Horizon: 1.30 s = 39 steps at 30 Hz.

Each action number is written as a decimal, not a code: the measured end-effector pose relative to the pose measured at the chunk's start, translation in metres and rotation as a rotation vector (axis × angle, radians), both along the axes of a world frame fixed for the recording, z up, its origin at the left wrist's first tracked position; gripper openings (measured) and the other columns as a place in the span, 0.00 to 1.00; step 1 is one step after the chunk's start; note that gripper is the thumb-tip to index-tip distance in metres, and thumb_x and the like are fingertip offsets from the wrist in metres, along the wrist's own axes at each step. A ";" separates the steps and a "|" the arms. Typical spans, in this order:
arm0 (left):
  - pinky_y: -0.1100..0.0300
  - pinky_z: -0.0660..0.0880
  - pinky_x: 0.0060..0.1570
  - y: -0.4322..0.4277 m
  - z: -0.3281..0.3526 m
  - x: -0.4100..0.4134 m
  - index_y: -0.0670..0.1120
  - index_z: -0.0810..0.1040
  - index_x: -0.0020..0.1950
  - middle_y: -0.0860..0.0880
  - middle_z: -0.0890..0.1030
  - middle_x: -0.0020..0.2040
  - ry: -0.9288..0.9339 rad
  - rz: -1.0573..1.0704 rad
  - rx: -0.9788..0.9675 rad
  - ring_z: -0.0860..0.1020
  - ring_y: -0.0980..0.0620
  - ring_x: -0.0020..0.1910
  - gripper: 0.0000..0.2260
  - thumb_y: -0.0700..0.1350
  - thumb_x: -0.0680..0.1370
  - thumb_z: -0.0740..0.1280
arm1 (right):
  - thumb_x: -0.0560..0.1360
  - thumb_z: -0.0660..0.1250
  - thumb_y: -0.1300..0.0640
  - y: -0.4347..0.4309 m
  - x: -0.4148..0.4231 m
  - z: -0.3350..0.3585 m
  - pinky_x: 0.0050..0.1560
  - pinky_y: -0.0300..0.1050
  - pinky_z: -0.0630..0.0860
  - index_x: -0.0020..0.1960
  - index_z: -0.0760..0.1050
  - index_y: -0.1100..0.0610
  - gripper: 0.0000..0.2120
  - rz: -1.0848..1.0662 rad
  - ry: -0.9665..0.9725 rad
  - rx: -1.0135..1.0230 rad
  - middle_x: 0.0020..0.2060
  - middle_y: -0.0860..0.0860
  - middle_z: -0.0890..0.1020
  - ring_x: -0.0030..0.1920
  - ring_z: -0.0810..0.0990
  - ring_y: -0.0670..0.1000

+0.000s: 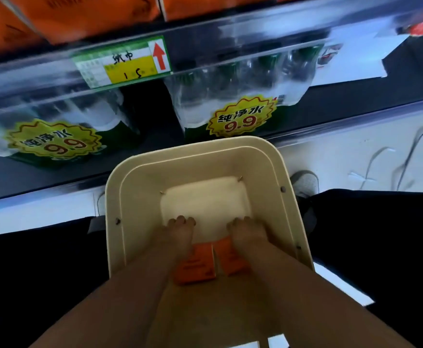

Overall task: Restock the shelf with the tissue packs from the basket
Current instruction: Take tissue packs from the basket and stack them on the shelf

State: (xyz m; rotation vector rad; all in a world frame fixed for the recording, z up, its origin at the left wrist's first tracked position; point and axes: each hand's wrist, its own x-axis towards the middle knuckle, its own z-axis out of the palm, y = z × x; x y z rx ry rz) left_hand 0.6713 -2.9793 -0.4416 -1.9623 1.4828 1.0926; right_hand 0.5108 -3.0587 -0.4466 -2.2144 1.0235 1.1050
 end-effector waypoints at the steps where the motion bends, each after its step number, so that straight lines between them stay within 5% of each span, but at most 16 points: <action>1: 0.50 0.72 0.60 0.004 -0.004 -0.001 0.48 0.61 0.74 0.45 0.68 0.67 -0.002 0.002 0.007 0.68 0.44 0.65 0.29 0.43 0.75 0.66 | 0.81 0.52 0.58 0.001 -0.002 -0.004 0.63 0.53 0.69 0.70 0.69 0.54 0.18 0.002 0.013 0.016 0.68 0.55 0.70 0.68 0.68 0.57; 9: 0.53 0.65 0.70 0.022 -0.029 -0.006 0.48 0.56 0.79 0.44 0.62 0.76 0.117 0.020 0.131 0.64 0.43 0.73 0.34 0.51 0.77 0.67 | 0.81 0.56 0.53 0.001 -0.010 -0.021 0.70 0.55 0.63 0.72 0.67 0.53 0.20 0.036 0.070 0.101 0.71 0.55 0.67 0.72 0.63 0.57; 16: 0.54 0.68 0.64 0.029 -0.041 -0.008 0.48 0.67 0.73 0.43 0.69 0.69 0.094 -0.050 0.175 0.70 0.42 0.67 0.29 0.59 0.76 0.66 | 0.81 0.55 0.56 0.004 -0.007 -0.019 0.69 0.58 0.61 0.73 0.65 0.55 0.20 0.081 0.086 0.090 0.75 0.57 0.56 0.74 0.56 0.60; 23: 0.54 0.73 0.60 0.015 -0.036 -0.010 0.46 0.72 0.66 0.42 0.75 0.66 0.114 -0.065 0.278 0.75 0.44 0.63 0.21 0.53 0.76 0.68 | 0.80 0.56 0.58 0.002 -0.007 -0.012 0.65 0.54 0.66 0.71 0.64 0.55 0.19 0.035 0.042 0.134 0.68 0.58 0.70 0.69 0.69 0.60; 28: 0.51 0.73 0.61 0.022 -0.030 -0.011 0.46 0.69 0.67 0.42 0.73 0.66 0.123 -0.109 0.163 0.74 0.42 0.64 0.17 0.47 0.79 0.62 | 0.77 0.65 0.54 0.004 -0.009 -0.005 0.65 0.54 0.67 0.73 0.59 0.54 0.27 0.057 0.086 0.149 0.68 0.58 0.72 0.67 0.71 0.60; 32: 0.48 0.69 0.65 0.028 -0.033 -0.012 0.47 0.70 0.69 0.41 0.68 0.68 0.013 -0.145 0.165 0.70 0.40 0.66 0.16 0.44 0.80 0.60 | 0.79 0.60 0.55 0.003 -0.009 0.000 0.67 0.56 0.67 0.70 0.66 0.53 0.19 0.111 0.110 0.134 0.69 0.57 0.71 0.68 0.70 0.59; 39: 0.50 0.70 0.61 0.020 -0.018 -0.004 0.47 0.70 0.66 0.41 0.74 0.66 0.089 -0.091 0.088 0.74 0.42 0.65 0.16 0.45 0.78 0.63 | 0.78 0.63 0.55 -0.016 -0.004 0.013 0.66 0.56 0.69 0.66 0.70 0.53 0.17 0.156 0.079 0.076 0.66 0.56 0.73 0.66 0.72 0.59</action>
